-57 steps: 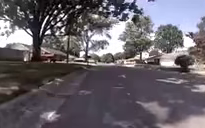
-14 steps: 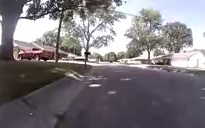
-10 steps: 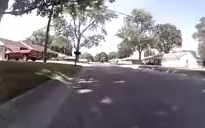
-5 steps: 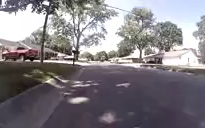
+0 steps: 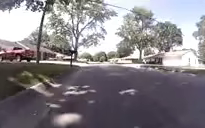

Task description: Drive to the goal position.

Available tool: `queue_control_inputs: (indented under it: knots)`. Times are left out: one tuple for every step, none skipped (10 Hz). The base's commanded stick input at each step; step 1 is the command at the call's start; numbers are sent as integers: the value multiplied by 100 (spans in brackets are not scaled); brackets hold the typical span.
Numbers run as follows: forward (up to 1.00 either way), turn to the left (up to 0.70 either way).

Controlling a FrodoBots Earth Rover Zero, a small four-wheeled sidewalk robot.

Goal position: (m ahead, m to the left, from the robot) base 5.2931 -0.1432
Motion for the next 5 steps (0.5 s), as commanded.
queue_control_inputs:
  knots:
    - [100, 40]
    - [100, 25]
    - [100, 3]
    - [100, 2]
    - [100, 2]
